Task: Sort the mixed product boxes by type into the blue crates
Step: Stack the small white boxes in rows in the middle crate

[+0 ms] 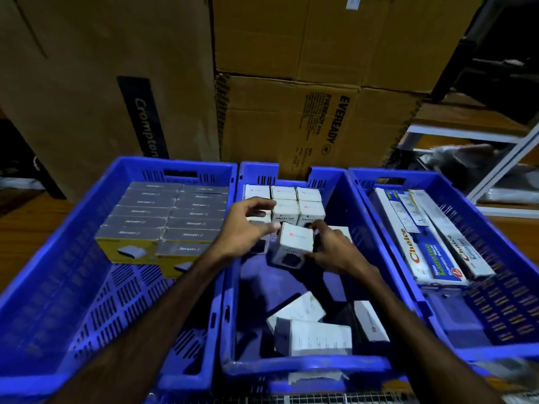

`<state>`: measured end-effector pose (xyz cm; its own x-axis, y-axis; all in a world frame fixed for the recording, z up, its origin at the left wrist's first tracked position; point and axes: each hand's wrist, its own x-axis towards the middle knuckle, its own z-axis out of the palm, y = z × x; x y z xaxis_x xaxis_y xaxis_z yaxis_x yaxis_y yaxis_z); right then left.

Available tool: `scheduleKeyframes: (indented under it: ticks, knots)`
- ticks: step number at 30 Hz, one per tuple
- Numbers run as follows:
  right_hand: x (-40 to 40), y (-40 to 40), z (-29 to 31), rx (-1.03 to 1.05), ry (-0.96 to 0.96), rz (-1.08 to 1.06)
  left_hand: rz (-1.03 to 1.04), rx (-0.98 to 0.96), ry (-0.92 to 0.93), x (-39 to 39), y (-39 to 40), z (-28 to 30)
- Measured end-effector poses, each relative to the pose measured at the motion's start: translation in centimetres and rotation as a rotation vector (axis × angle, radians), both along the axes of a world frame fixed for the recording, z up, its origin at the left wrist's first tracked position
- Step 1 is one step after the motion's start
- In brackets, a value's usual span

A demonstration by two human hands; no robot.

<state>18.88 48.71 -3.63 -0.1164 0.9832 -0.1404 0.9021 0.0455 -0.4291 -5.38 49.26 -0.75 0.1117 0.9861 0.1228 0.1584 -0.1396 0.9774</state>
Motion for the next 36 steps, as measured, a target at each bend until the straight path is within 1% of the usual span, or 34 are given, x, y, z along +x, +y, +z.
scheduleKeyframes:
  ticks: [4,9,13,15,18,22,28,32,34,36]
  knots:
    - [-1.5,2.6,-1.4,-0.037,-0.051,-0.106,0.104,-0.005,-0.02,-0.1,0.4,-0.7]
    - [-2.6,4.3,-2.9,0.02,-0.037,-0.147,0.187,-0.064,-0.1,0.1,0.5,-1.0]
    - [-3.5,4.5,-3.9,0.099,0.055,-0.229,0.187,-0.067,-0.154,0.2,0.5,-0.8]
    - [-3.8,4.5,-4.3,0.111,0.027,-0.266,0.183,-0.068,-0.154,0.3,0.5,-0.8]
    - [-4.2,4.3,-5.1,0.06,-0.003,-0.294,0.176,-0.065,-0.139,0.5,0.7,-0.9]
    - [-4.3,4.2,-6.2,-0.006,0.091,-0.334,0.168,-0.058,-0.134,0.5,0.5,-0.8]
    - [-3.2,4.1,-5.7,-0.06,0.113,-0.297,0.149,-0.04,-0.104,0.5,0.5,-1.0]
    - [-2.6,3.5,-4.3,-0.098,0.115,-0.238,0.13,-0.014,-0.025,0.5,0.3,-1.2]
    - [-2.0,2.6,-3.0,-0.126,0.119,-0.198,0.117,0.003,0.023,0.7,0.5,-1.6]
    - [-1.1,1.0,-1.1,-0.111,0.12,-0.142,0.105,0.04,0.085,0.8,0.4,-1.9]
